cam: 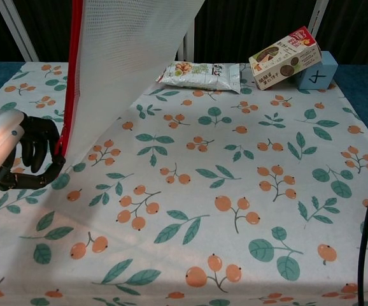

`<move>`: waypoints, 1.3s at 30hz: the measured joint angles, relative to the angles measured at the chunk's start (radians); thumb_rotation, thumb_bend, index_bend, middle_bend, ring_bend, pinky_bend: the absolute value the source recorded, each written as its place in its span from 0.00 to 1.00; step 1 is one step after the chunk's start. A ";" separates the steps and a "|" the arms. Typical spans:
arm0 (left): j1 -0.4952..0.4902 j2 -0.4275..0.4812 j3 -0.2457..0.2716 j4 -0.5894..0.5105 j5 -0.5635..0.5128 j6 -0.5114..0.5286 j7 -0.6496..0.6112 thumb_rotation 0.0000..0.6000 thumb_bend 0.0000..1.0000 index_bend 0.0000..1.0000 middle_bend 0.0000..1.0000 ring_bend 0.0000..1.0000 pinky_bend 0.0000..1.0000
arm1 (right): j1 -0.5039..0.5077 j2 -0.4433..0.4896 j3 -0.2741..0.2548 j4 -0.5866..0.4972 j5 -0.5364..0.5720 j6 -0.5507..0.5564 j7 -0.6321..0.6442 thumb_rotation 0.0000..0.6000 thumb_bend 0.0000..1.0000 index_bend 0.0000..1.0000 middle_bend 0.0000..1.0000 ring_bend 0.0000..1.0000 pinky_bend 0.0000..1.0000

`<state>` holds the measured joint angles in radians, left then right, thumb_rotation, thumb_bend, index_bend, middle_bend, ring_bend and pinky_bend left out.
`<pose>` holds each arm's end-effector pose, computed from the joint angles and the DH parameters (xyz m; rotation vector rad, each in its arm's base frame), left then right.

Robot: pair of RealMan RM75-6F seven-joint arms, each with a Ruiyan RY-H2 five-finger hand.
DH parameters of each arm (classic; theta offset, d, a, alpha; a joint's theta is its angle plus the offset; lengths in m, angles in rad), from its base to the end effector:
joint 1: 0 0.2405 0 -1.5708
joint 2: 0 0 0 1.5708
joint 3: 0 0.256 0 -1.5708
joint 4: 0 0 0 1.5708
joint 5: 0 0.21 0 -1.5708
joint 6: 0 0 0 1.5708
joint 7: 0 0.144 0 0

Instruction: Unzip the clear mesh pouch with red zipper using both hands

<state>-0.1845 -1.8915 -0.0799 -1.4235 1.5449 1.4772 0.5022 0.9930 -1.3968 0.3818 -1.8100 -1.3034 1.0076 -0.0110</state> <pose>-0.1788 0.1966 -0.0494 -1.4526 -0.8849 -1.0696 0.0417 -0.3309 0.0599 2.0045 -0.9021 1.7082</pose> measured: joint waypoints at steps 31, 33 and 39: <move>-0.048 -0.008 -0.040 0.086 -0.172 -0.103 0.046 1.00 0.40 0.78 0.71 0.63 0.71 | -0.066 0.109 0.029 -0.040 -0.036 0.071 0.124 1.00 0.38 0.93 0.44 0.19 0.13; -0.049 -0.005 -0.040 0.081 -0.172 -0.102 0.043 1.00 0.40 0.74 0.69 0.61 0.70 | -0.066 0.109 0.027 -0.038 -0.039 0.072 0.122 1.00 0.38 0.93 0.44 0.19 0.13; -0.052 0.028 -0.043 0.021 -0.172 -0.103 0.018 1.00 0.13 0.18 0.39 0.34 0.58 | -0.070 0.091 0.000 -0.029 -0.077 0.089 0.097 1.00 0.38 0.93 0.44 0.19 0.13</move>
<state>-0.2367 -1.8635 -0.1227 -1.4026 1.3725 1.3745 0.5199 0.9227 -1.3060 0.3815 -1.8386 -1.3805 1.0966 0.0857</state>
